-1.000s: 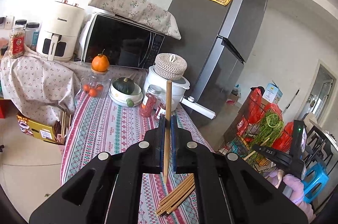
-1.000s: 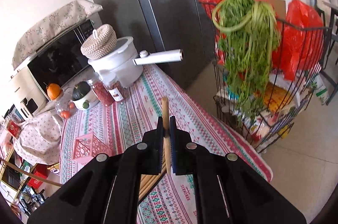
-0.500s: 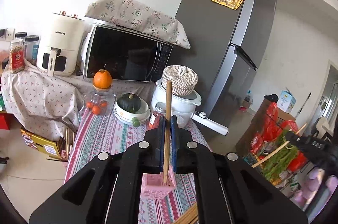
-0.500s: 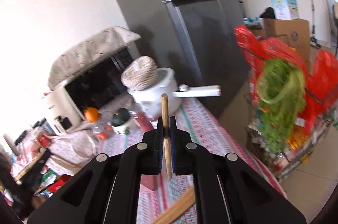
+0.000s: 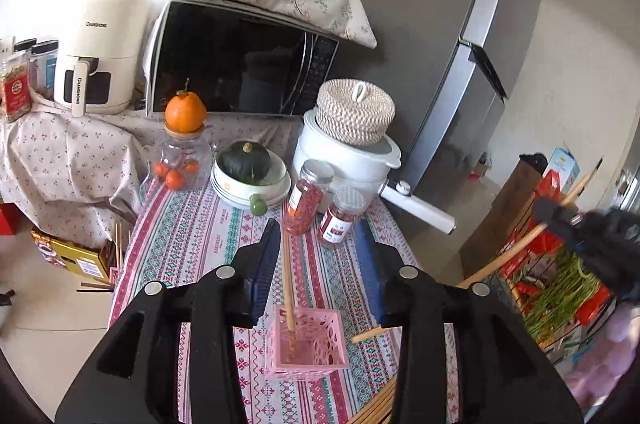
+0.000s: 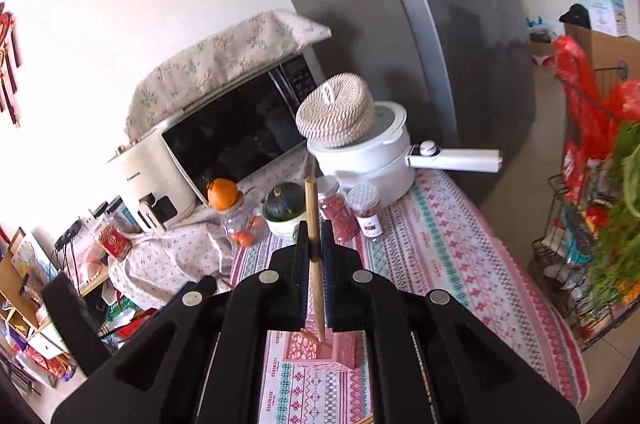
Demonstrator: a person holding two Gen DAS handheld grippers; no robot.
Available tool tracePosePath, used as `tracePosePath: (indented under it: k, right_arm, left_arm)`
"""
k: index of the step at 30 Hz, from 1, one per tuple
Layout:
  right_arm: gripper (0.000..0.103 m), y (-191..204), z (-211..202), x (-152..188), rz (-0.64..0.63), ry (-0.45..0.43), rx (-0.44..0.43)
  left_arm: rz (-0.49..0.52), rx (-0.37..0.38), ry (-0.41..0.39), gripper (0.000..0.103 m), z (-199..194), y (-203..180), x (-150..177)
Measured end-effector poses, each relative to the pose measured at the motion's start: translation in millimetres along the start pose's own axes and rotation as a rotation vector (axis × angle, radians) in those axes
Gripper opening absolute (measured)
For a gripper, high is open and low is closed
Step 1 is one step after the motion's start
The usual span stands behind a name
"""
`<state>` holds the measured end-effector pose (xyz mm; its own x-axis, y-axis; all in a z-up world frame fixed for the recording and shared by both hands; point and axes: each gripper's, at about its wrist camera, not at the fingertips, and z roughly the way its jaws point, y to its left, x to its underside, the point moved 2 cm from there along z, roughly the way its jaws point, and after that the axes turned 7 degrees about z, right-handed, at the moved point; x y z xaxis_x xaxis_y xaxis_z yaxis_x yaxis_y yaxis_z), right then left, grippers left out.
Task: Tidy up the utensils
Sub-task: 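Lower both held chopsticks into the pink holder and open both tools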
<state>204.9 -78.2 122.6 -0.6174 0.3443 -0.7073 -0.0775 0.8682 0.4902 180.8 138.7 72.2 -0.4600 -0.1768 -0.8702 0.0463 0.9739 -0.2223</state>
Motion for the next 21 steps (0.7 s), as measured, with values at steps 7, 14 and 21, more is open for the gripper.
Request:
tracePosePath:
  k: [7, 14, 21]
  right_arm:
    - [0.006, 5, 42, 12, -0.019, 0.046, 0.036]
    - [0.019, 3, 77, 25, 0.014, 0.116, 0.034]
    - [0.032, -5, 53, 31, -0.033, 0.059, 0.079]
  left_arm:
    - [-0.03, -0.016, -0.088, 0.047, -33, 7, -10]
    - [-0.046, -0.042, -0.052, 0.049, -34, 16, 2]
    - [-0.016, -0.061, -0.005, 0.053, -37, 15, 21]
